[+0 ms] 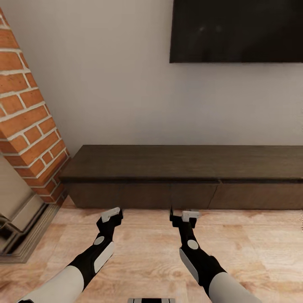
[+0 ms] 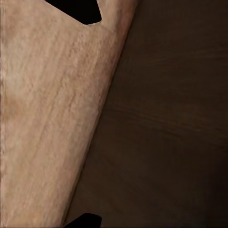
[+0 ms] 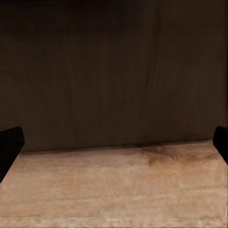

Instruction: Place each of the two pumpkins and all three candles from the living room inside a cabinet in the living room (use any cabinet), then make sure every cabinet is closed, and position the cauldron so it is next to a table in the living room.

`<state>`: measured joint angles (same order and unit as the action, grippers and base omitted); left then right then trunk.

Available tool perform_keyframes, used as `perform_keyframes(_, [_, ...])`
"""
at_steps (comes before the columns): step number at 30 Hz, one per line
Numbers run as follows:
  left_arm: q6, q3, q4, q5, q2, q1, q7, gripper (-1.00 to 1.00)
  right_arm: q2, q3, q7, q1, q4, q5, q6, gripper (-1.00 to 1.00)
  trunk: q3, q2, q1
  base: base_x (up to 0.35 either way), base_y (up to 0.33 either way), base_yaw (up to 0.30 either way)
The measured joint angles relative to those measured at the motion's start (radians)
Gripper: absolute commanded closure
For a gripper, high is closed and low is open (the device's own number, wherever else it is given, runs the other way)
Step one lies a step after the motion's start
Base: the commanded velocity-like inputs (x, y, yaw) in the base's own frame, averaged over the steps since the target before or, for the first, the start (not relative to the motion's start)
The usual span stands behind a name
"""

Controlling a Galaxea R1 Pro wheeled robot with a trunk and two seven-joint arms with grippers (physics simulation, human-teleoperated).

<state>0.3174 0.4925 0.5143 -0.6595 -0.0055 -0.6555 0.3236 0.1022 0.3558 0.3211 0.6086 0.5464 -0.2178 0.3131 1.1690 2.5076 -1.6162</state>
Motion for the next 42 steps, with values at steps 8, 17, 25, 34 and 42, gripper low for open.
perform_keyframes(8, [-0.179, -0.01, 0.016, -0.007, 0.033, 0.001, 0.002, -1.0, -0.001, 0.0, 0.008, 0.0, 0.113, -0.005, -0.227, -1.0, 0.0, 0.0, 0.0, -0.338, 0.001, 0.0])
perform_keyframes(17, [-0.615, -0.065, 0.057, -0.107, 0.11, 0.005, -0.004, -1.0, -0.003, -0.001, 0.025, -0.063, 0.357, -0.067, -0.465, -1.0, 0.0, 0.0, 0.001, -0.114, 0.027, 0.0])
perform_keyframes(25, [-0.748, -0.103, 0.056, -0.285, 0.161, 0.011, -0.009, -1.0, -0.005, 0.0, 0.073, -0.1, 0.366, -0.078, -0.529, -1.0, -0.016, -0.001, 0.002, -0.003, 0.001, 0.0])
perform_keyframes(34, [-0.751, -0.102, 0.054, -0.292, 0.162, 0.014, -0.002, -1.0, -0.005, 0.001, 0.075, -0.111, 0.351, -0.074, -0.546, -1.0, -0.05, -0.003, 0.007, 0.0, 0.0, 0.0])
perform_keyframes(42, [-0.751, -0.101, 0.03, -0.294, 0.153, 0.016, 0.001, -1.0, -0.005, 0.002, 0.072, -0.12, 0.285, -0.074, -0.543, -1.0, -0.081, -0.005, 0.01, 0.0, 0.0, 0.0])
